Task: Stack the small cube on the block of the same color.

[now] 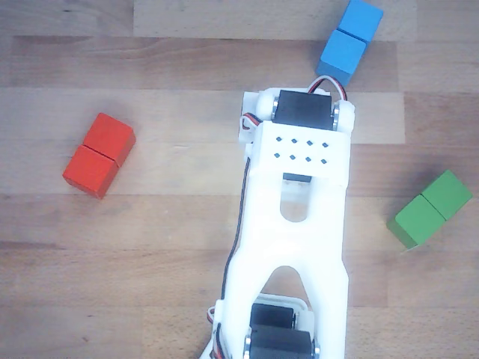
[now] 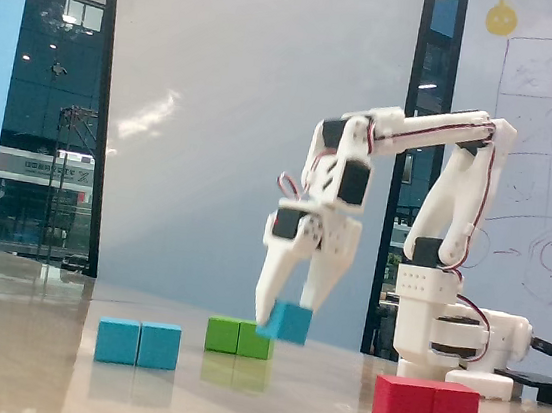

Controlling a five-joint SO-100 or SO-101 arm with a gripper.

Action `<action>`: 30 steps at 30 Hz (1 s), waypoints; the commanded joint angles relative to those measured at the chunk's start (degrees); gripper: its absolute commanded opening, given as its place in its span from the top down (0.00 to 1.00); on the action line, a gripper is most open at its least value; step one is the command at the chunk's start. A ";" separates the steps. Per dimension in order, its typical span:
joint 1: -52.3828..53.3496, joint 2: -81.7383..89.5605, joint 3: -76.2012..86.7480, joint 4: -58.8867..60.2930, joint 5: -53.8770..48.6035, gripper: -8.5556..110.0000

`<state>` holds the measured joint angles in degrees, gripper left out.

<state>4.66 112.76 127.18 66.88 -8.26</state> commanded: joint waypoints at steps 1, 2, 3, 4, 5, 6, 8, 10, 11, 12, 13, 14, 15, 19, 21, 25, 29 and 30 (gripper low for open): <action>0.70 5.54 -12.13 6.24 -0.26 0.84; 0.88 5.19 -14.77 7.65 -0.35 0.84; 0.97 4.75 -17.67 9.05 -0.35 0.84; 0.97 4.04 -20.48 10.46 -0.35 0.84; 0.97 2.99 -23.47 11.69 -0.35 0.84; 1.05 1.58 -26.37 12.83 -0.35 0.84; 1.05 -2.46 -31.90 14.94 -0.35 0.84; 1.14 -7.12 -37.09 16.17 -0.35 0.84; 1.23 -9.49 -39.46 16.52 -0.35 0.84; 1.32 -11.69 -41.84 16.61 -0.35 0.84; 1.76 -13.80 -44.21 16.70 -0.35 0.84; 2.29 -15.91 -46.41 16.52 -0.35 0.84; 2.90 -17.84 -48.60 16.35 -0.35 0.84; 5.01 -25.14 -55.46 16.35 -0.35 0.84; 5.89 -28.13 -57.74 16.35 -0.35 0.84; 7.03 -32.34 -60.82 16.35 -0.35 0.84; 8.17 -36.21 -62.31 16.26 -0.35 0.84; 8.44 -37.09 -62.75 16.26 -0.35 0.84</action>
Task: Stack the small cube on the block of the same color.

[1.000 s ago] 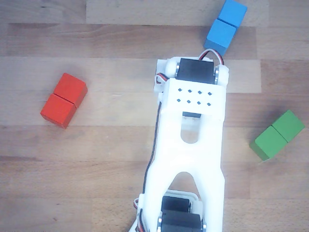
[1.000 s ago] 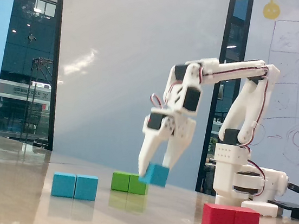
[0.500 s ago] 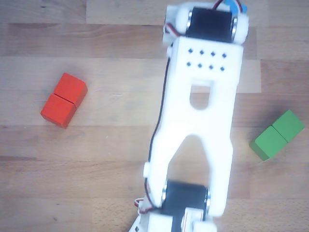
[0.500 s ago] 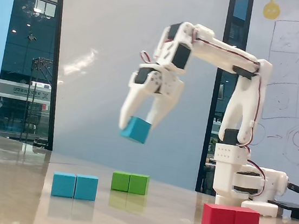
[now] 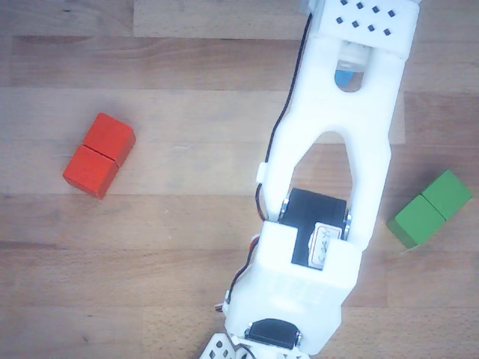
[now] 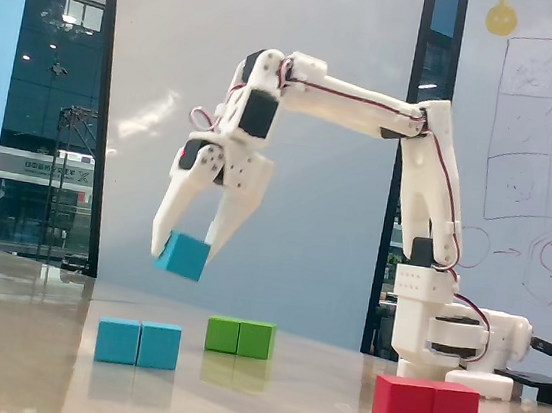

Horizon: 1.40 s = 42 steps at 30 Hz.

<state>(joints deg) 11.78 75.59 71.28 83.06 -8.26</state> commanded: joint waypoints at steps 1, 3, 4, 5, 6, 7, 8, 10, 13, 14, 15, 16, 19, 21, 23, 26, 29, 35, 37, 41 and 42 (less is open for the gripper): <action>1.58 -0.70 -7.29 0.09 -0.35 0.84; 1.85 -2.02 -8.17 0.09 -0.35 0.84; 1.85 -2.55 -8.61 0.09 -0.35 0.84; 1.85 -3.16 -9.05 0.09 -0.35 0.84; 1.85 -3.78 -9.58 0.09 -0.35 0.84; 1.85 -4.39 -9.93 0.09 -0.35 0.84; 1.67 -5.10 -10.37 0.09 -0.35 0.84; 1.67 -6.33 -10.99 0.09 -0.35 0.84; 1.76 -7.82 -11.78 0.09 -0.35 0.84; 1.85 -8.26 -12.04 0.09 -0.35 0.84; 1.85 -8.61 -12.22 0.09 -0.35 0.84; 1.85 -8.88 -12.22 0.09 -0.35 0.84; 1.85 -9.67 -12.22 0.09 -0.35 0.84; 1.85 -10.11 -12.22 0.09 -0.35 0.84; 1.85 -10.46 -12.22 -0.09 -0.35 0.84; 1.93 -10.72 -12.22 -1.58 -0.35 0.84; 1.93 -10.72 -12.22 -2.37 -0.35 0.84; 1.85 -10.72 -12.22 -2.20 -0.35 0.84; 1.85 -10.72 -12.22 -2.20 -0.35 0.84; 1.85 -11.07 -11.95 -1.93 -0.35 0.84; 1.85 -11.25 -11.95 -1.85 -0.35 0.84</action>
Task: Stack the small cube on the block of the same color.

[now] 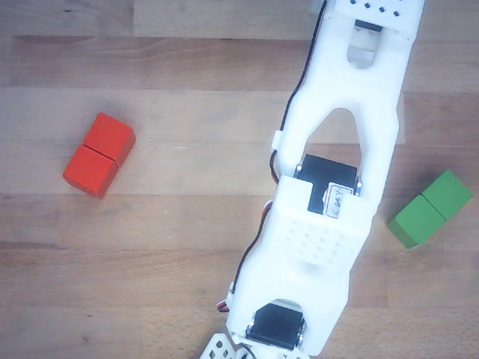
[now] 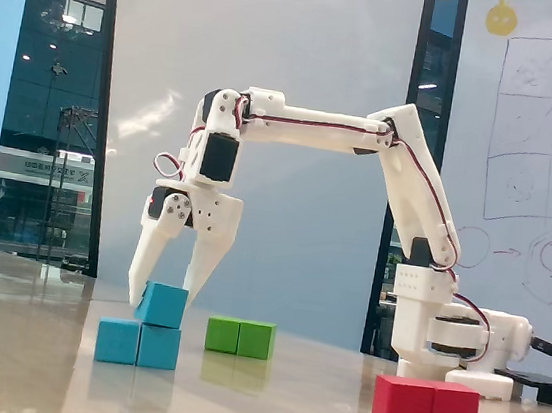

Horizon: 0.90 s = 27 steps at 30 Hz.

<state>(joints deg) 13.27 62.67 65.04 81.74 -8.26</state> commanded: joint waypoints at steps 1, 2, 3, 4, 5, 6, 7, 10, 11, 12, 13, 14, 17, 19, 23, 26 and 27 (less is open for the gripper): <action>0.35 1.58 -5.63 -0.44 -0.35 0.84; 0.35 1.41 -5.45 -0.44 -0.44 0.83; 0.35 1.41 -5.36 -0.44 -0.44 0.82; 0.35 1.41 -5.27 -0.35 -0.44 0.81; 0.35 1.41 -5.27 -0.35 -0.44 0.79; 0.26 1.41 -5.27 -0.35 -0.44 0.77; 0.26 1.41 -5.19 -0.35 -0.44 0.75; 0.35 1.41 -5.19 -0.35 -0.44 0.68; 0.35 1.41 -5.19 -0.35 -0.44 0.66; 0.35 1.41 -5.19 -0.35 -0.44 0.65; 0.35 1.41 -5.19 -0.35 -0.44 0.63; 0.35 1.41 -5.19 -0.35 -0.44 0.62; 0.35 1.67 -5.19 -0.35 -0.44 0.61; 0.70 2.02 -5.19 -0.35 -0.44 0.61; 4.83 2.46 -5.27 -0.35 -0.44 0.61; 9.14 2.81 -5.27 -0.35 -0.53 0.61; 10.55 3.43 -5.19 -0.35 -1.05 0.61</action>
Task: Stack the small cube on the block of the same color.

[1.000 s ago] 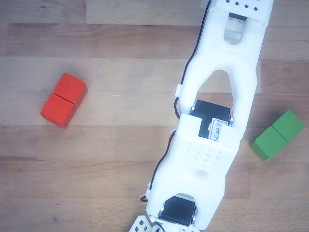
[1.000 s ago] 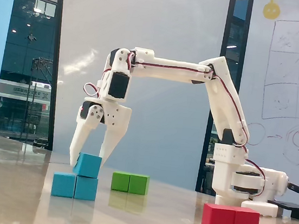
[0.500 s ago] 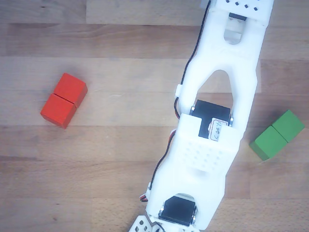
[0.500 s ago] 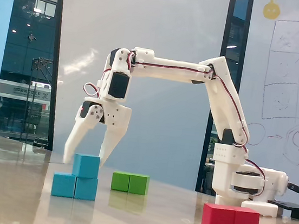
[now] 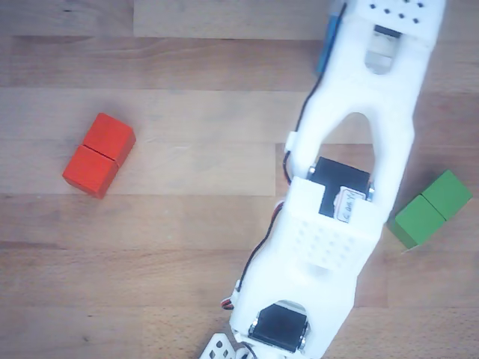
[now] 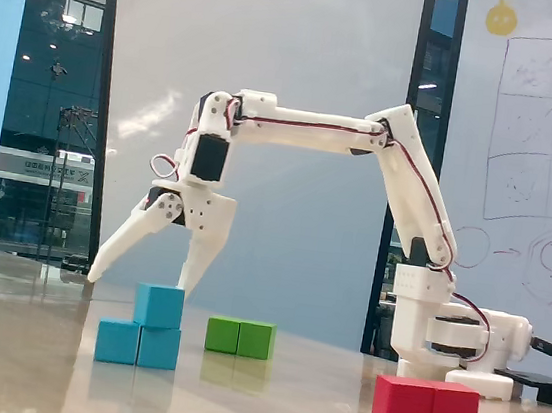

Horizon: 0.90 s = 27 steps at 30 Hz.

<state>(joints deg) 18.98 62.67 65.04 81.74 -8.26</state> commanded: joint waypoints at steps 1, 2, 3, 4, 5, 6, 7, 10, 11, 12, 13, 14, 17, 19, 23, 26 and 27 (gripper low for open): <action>6.06 4.31 -5.10 -0.35 -2.02 0.61; 7.12 5.10 -5.10 -0.35 -3.25 0.61; 8.00 5.80 -5.10 -0.35 -4.57 0.61; 8.61 6.42 -5.10 -0.35 -5.98 0.61; 9.14 6.94 -5.10 -0.35 -6.94 0.61; 9.49 7.47 -5.01 -0.26 -7.65 0.61; 9.84 7.91 -4.92 -0.18 -8.17 0.61; 9.93 9.93 -2.99 0.97 -8.26 0.63; 9.93 10.90 -1.85 1.23 -8.26 0.64; 9.93 12.13 -0.62 1.41 -8.17 0.66; 9.93 13.54 0.79 1.49 -8.17 0.67; 9.76 15.47 2.37 1.58 -8.17 0.69; 9.40 23.64 8.53 1.67 -8.17 0.76; 8.88 30.15 13.45 1.05 -8.09 0.80; 5.89 41.84 23.73 0.62 -8.09 0.89; 2.64 49.92 30.94 0.62 -8.09 0.92; 1.05 52.47 33.05 0.53 -8.09 0.93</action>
<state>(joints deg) 23.99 101.07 92.46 82.88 -16.08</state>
